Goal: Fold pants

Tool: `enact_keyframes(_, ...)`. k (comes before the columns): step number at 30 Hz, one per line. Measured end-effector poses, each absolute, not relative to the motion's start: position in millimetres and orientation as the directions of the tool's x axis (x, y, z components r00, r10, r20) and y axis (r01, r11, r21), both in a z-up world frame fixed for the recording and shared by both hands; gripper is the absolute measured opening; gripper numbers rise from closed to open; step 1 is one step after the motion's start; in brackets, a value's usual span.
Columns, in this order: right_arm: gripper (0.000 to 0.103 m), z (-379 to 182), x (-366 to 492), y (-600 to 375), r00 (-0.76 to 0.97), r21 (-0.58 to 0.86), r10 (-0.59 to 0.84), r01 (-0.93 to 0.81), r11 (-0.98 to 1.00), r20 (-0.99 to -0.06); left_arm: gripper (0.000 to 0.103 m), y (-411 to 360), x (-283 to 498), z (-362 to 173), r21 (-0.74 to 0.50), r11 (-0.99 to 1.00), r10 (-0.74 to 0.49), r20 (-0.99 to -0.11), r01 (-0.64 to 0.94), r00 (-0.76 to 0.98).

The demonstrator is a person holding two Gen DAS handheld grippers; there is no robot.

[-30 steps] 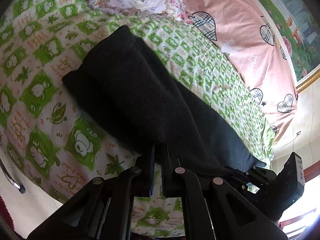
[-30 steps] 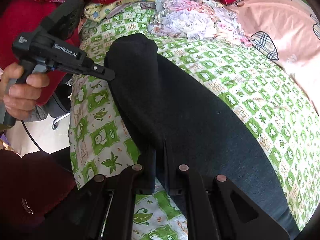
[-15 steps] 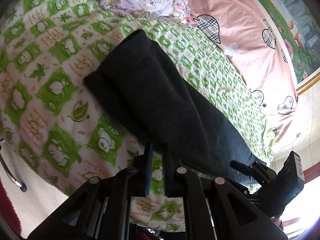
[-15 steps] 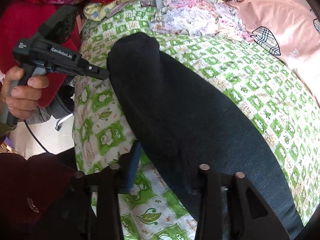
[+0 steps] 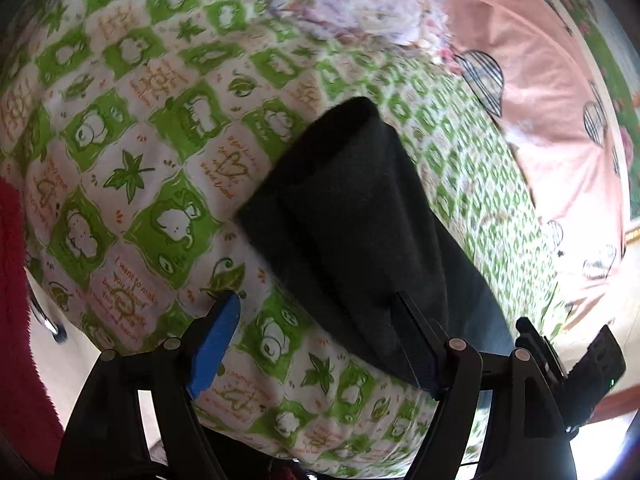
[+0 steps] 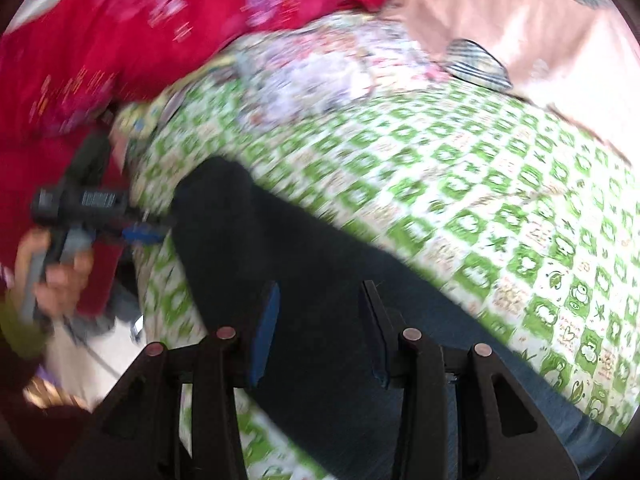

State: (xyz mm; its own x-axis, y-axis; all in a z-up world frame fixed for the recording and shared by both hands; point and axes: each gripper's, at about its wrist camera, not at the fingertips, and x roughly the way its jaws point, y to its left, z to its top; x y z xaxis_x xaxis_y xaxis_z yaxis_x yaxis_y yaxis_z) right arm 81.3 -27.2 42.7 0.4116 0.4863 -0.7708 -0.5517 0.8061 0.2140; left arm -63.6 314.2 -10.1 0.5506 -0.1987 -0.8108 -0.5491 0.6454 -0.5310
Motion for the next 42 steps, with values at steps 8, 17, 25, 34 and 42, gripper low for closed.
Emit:
enact_keyframes(8, 0.042, 6.8, 159.4, -29.7, 0.3, 0.277, 0.444, -0.465, 0.841, -0.844, 0.08, 317.4, -48.9, -14.6, -0.542, 0.611, -0.198, -0.811, -0.577, 0.551)
enact_keyframes(17, 0.042, -33.5, 172.6, -1.4, 0.127, 0.261, 0.402, -0.58, 0.772, -0.907, 0.071, 312.3, -40.6, -24.0, -0.508, 0.649, -0.154, -0.817, -0.567, 0.556)
enact_keyframes(25, 0.013, -26.1, 155.5, 15.9, 0.124, 0.17, 0.339, -0.678, 0.715, -0.932, 0.032, 305.8, -23.9, -24.5, -0.45, 0.729, -0.104, -0.818, -0.515, 0.566)
enact_keyframes(34, 0.009, 42.5, 120.1, 9.8, 0.491, -0.076, 0.311, -0.62, 0.781, -0.814, 0.02, 295.7, -57.4, 37.0, -0.508, 0.808, -0.115, -0.634, -0.3, 0.764)
enact_keyframes(42, 0.008, 16.3, 117.8, 31.9, 0.593, -0.246, 0.193, -0.578, 0.778, -0.782, 0.02, 295.3, -55.8, 29.7, -0.443, 0.854, -0.093, -0.645, -0.272, 0.758)
